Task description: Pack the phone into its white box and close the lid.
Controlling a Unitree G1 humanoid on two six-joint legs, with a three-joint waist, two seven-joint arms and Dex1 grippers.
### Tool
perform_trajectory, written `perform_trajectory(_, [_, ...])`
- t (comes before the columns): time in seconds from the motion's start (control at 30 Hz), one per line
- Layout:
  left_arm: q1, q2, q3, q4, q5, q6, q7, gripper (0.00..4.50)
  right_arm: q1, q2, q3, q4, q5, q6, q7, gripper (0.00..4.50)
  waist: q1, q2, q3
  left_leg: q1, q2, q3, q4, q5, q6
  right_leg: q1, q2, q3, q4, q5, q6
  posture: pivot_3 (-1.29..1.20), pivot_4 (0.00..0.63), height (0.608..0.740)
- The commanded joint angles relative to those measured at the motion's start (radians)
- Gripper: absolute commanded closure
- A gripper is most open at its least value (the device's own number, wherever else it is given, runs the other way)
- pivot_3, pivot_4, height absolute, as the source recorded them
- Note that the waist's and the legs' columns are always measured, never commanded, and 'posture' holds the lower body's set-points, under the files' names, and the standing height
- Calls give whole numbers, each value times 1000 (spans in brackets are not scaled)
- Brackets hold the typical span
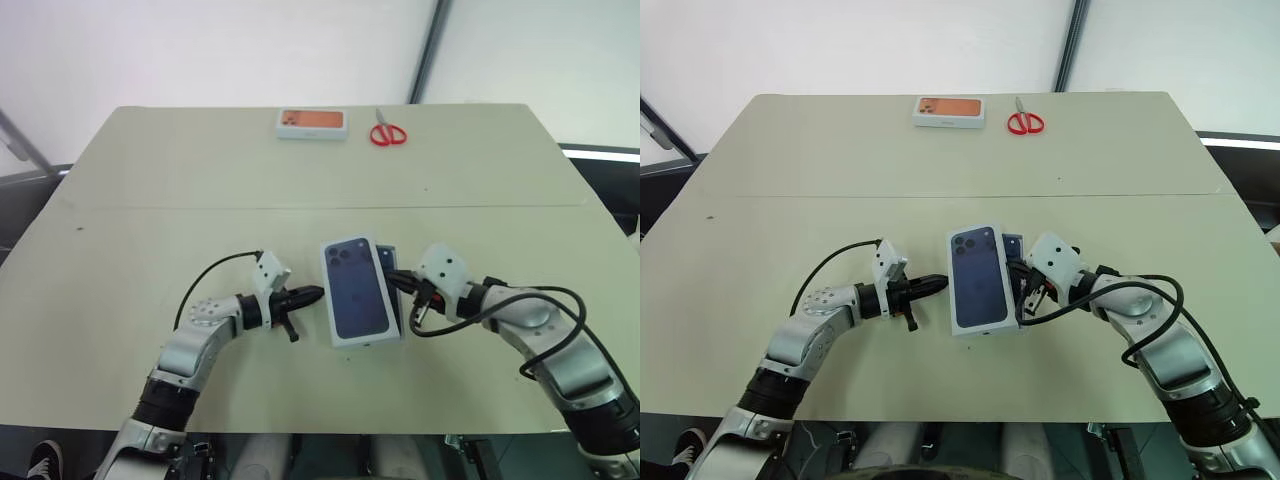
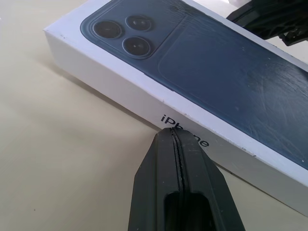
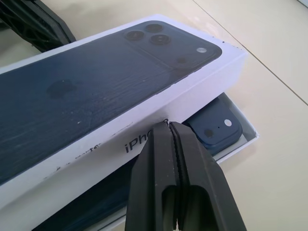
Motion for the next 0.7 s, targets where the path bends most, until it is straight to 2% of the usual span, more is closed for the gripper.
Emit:
perform_trajectory(0.03, [-52, -55, -15, 6, -4, -6, 21, 4500, 16, 8, -27, -19, -18, -17, 3, 4467, 1, 0, 0, 0, 0, 0, 0, 0, 0, 0, 0, 0, 0, 0, 0, 0, 150, 740])
perform_trajectory(0.2, [-85, -96, -21, 28, 4, 0, 33, 4500, 26, 14, -51, -7, -47, -20, 1, 4467, -3, 0, 0, 0, 0, 0, 0, 0, 0, 0, 0, 0, 0, 0, 0, 0, 150, 740])
perform_trajectory(0.7, [-82, -110, -17, 40, 13, -4, 36, 4500, 92, 21, -64, -33, -83, -7, 6, 4467, -2, 0, 0, 0, 0, 0, 0, 0, 0, 0, 1, 0, 1, 0, 0, 0, 150, 740])
